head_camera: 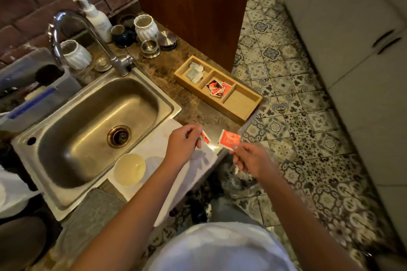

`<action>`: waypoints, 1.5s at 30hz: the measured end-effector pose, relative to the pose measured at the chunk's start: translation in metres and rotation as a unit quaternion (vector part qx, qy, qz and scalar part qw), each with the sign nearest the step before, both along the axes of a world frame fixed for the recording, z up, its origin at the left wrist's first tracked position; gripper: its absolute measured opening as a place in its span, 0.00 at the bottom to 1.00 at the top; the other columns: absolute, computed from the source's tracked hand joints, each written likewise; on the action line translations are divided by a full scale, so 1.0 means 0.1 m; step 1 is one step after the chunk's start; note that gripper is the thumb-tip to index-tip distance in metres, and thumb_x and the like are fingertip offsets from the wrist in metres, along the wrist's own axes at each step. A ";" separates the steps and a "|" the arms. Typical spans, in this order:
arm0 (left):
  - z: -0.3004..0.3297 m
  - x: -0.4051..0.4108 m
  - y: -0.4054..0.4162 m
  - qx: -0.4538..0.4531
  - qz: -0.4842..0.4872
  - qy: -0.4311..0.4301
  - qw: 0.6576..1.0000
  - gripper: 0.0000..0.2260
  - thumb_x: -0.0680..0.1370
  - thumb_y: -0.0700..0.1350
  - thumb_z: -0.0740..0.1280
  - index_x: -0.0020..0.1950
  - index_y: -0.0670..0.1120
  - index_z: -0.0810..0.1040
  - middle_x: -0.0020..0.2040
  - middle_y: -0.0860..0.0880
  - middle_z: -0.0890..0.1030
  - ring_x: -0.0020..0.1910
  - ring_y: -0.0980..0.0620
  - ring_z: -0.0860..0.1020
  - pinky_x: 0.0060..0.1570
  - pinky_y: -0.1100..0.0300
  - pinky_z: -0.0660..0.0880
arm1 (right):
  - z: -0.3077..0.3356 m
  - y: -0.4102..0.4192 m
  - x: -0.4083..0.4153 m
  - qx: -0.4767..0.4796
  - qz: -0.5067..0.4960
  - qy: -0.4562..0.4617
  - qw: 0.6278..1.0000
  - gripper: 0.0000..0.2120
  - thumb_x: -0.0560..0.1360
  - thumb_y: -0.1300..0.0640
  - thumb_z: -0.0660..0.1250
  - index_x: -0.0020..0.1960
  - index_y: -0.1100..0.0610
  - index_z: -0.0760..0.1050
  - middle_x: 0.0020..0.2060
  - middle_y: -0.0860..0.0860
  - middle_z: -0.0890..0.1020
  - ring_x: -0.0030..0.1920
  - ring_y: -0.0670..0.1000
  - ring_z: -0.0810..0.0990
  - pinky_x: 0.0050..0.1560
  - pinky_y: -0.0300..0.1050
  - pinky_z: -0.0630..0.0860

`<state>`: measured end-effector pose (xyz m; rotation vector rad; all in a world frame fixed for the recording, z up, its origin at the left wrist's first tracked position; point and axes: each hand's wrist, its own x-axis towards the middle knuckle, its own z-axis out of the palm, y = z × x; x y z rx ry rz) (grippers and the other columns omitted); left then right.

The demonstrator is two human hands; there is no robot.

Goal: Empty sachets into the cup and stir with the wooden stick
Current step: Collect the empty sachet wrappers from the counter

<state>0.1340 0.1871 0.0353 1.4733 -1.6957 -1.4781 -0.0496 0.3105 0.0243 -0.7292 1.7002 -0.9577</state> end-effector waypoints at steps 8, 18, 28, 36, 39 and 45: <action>-0.07 -0.34 0.59 0.044 -0.080 0.009 0.996 0.17 0.82 0.50 0.64 0.38 0.41 0.82 0.29 0.43 0.78 0.27 0.56 0.73 0.35 0.59 0.70 | -0.09 0.80 -0.21 0.022 -0.124 -0.023 0.992 0.14 0.81 0.54 0.68 0.42 0.63 0.79 0.30 0.56 0.78 0.28 0.53 0.71 0.27 0.44 0.68; -0.60 -0.99 1.01 0.101 -0.102 -0.087 0.986 0.19 0.81 0.51 0.65 0.37 0.41 0.83 0.26 0.49 0.78 0.26 0.54 0.73 0.33 0.57 0.69 | -0.55 1.36 -0.92 0.116 -0.201 -0.084 0.969 0.05 0.80 0.61 0.69 0.48 0.63 0.80 0.29 0.53 0.81 0.23 0.46 0.75 0.24 0.42 0.70; -1.48 -1.59 1.22 0.160 -0.107 -0.229 0.954 0.20 0.82 0.49 0.63 0.31 0.47 0.76 0.24 0.50 0.75 0.22 0.57 0.72 0.23 0.67 0.66 | -1.35 1.61 -1.28 0.236 -0.123 -0.164 0.950 0.05 0.81 0.62 0.67 0.46 0.62 0.76 0.30 0.57 0.81 0.20 0.44 0.77 0.19 0.34 0.70; -2.67 -1.87 1.07 0.224 -0.150 -0.346 0.899 0.16 0.80 0.49 0.64 0.34 0.47 0.80 0.30 0.45 0.79 0.34 0.45 0.79 0.34 0.56 0.73 | -2.38 1.42 -1.52 0.303 -0.215 -0.168 0.913 0.09 0.78 0.58 0.69 0.40 0.57 0.80 0.25 0.49 0.80 0.19 0.42 0.74 0.19 0.35 0.68; -3.09 -2.11 0.98 0.239 -0.158 -0.333 0.898 0.14 0.80 0.50 0.64 0.41 0.44 0.83 0.38 0.39 0.83 0.39 0.39 0.82 0.38 0.56 0.72 | -2.79 1.25 -1.57 0.309 -0.265 -0.194 0.893 0.09 0.77 0.59 0.70 0.38 0.59 0.79 0.30 0.55 0.80 0.20 0.45 0.72 0.20 0.37 0.67; -3.87 -2.54 0.73 0.235 -0.141 -0.338 0.901 0.14 0.81 0.51 0.64 0.51 0.43 0.85 0.42 0.41 0.83 0.38 0.45 0.80 0.40 0.56 0.75 | -3.67 1.08 -1.72 0.326 -0.294 -0.183 0.880 0.07 0.77 0.59 0.67 0.40 0.54 0.78 0.30 0.48 0.79 0.21 0.40 0.76 0.20 0.32 0.70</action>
